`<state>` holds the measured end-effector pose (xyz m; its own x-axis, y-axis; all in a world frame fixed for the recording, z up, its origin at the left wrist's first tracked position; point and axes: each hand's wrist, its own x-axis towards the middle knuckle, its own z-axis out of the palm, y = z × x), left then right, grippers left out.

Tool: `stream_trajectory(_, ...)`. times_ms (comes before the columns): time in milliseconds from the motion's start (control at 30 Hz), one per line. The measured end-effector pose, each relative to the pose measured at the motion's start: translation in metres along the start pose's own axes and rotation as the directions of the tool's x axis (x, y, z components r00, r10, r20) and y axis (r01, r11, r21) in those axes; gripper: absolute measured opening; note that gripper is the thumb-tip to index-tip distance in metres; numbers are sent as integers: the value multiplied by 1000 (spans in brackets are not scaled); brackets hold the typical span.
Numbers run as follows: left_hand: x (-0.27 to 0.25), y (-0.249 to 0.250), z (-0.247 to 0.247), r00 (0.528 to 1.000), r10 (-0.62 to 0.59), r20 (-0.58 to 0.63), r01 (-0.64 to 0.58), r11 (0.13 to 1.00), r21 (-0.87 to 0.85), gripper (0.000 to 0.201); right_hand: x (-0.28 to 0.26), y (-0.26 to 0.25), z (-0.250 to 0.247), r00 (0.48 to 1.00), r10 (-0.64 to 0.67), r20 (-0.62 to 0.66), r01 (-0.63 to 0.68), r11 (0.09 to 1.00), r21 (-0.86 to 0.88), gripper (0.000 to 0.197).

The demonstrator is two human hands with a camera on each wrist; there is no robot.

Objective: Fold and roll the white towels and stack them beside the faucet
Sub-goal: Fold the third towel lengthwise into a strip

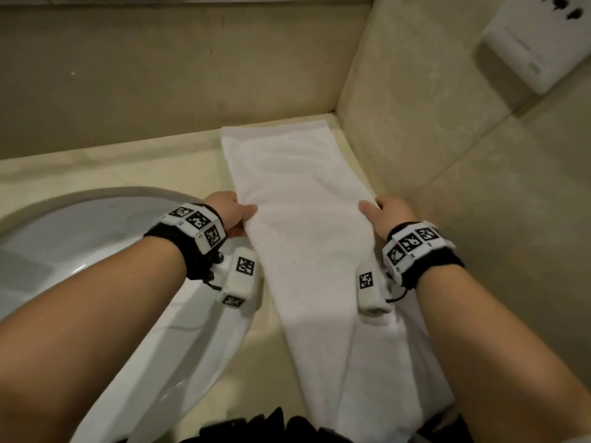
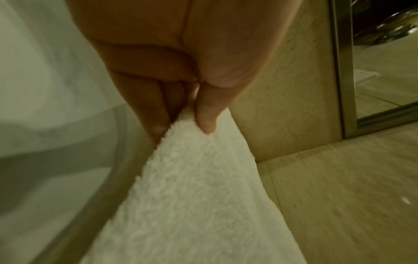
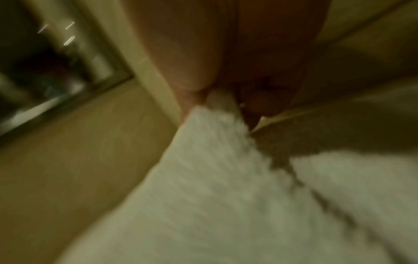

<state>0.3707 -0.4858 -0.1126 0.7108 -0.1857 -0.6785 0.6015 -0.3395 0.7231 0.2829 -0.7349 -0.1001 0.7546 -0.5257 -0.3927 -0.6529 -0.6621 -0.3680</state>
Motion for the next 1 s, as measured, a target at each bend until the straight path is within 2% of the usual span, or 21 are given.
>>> stream_trajectory(67, -2, -2, -7, 999, -10, -34, 9, 1000, -21, 25, -13, 4, 4, 999, -40, 6, 35, 928, 372, 31)
stream_trajectory(133, -7, -6, -9, 999, -20, -29, 18, 995, -95, 8, -31, 15, 7, 992, -46, 120, -58, 677, 733, 30)
stream_trajectory(167, -9, -9, -8, 1000, -25, -17, 22, 992, -126, 5, -38, 22, 8, 980, -74, 185, -103, 607, 788, 34)
stream_trajectory(200, -13, -13, -6, 1000, -28, 1, 28, 990, -141, 4, -44, 29, 9, 965, -117, 235, -117, 611, 783, 38)
stream_trajectory(267, -21, -22, 3, 998, -33, 54, 40, 990, -134, 3, -50, 36, 10, 938, -212, 276, -56, 692, 720, 37)
stream_trajectory(333, -29, -32, 13, 996, -32, 85, 44, 990, -134, 4, -57, 34, 10, 929, -276, 247, 25, 712, 702, 26)
stream_trajectory(400, -35, -39, 19, 995, -37, 88, 48, 990, -133, 4, -62, 31, 13, 935, -290, 204, 31, 641, 767, 16)
stream_trajectory(467, -38, -43, 22, 997, -36, 71, 46, 989, -141, 6, -65, 31, 14, 955, -240, 172, -36, 483, 875, 19)
stream_trajectory(500, -40, -45, 22, 997, -34, 64, 43, 989, -142, 8, -64, 33, 14, 969, -190, 156, -56, 445, 894, 20)
stream_trajectory(533, -42, -46, 22, 998, -31, 62, 40, 989, -143, 11, -64, 35, 11, 987, -111, 118, -45, 514, 857, 20)
stream_trajectory(567, -44, -48, 22, 998, -27, 64, 36, 988, -149, 11, -61, 38, 7, 998, -21, 54, -25, 684, 729, 16)
stream_trajectory(600, -46, -49, 22, 997, -20, 71, 30, 988, -154, 7, -60, 42, 4, 999, 42, -17, -27, 860, 510, 12)
stream_trajectory(633, -50, -50, 23, 997, -13, 75, 25, 988, -154, 4, -60, 47, 2, 996, 67, -65, -48, 964, 261, 16)
stream_trajectory(667, -54, -52, 23, 997, -11, 78, 23, 988, -150, 6, -60, 52, 4, 996, 55, -65, -50, 996, 76, 25)
stream_trajectory(733, -62, -57, 24, 996, -16, 91, 27, 992, -125, 7, -65, 56, 8, 999, 34, -43, -30, 996, 88, 37)
stream_trajectory(767, -67, -59, 26, 994, -24, 111, 37, 992, -117, 7, -70, 58, 10, 999, 28, -44, -15, 963, 268, 36)
stream_trajectory(800, -73, -63, 28, 990, -40, 138, 55, 993, -108, 7, -76, 60, 13, 999, 32, -15, -19, 845, 535, 33)
stream_trajectory(833, -78, -67, 31, 984, -59, 170, 77, 992, -99, 7, -84, 61, 16, 998, 42, 47, -63, 643, 763, 33)
stream_trajectory(867, -85, -73, 35, 977, -78, 198, 96, 992, -82, 8, -91, 65, 19, 995, 23, 95, -94, 468, 879, 36)
stream_trajectory(900, -91, -78, 38, 972, -90, 217, 105, 993, -61, 8, -94, 70, 23, 991, -33, 130, -105, 414, 904, 39)
stream_trajectory(1000, -105, -90, 44, 980, -64, 189, 67, 998, -9, 13, -111, 75, 33, 968, -180, 176, -24, 631, 776, 43)
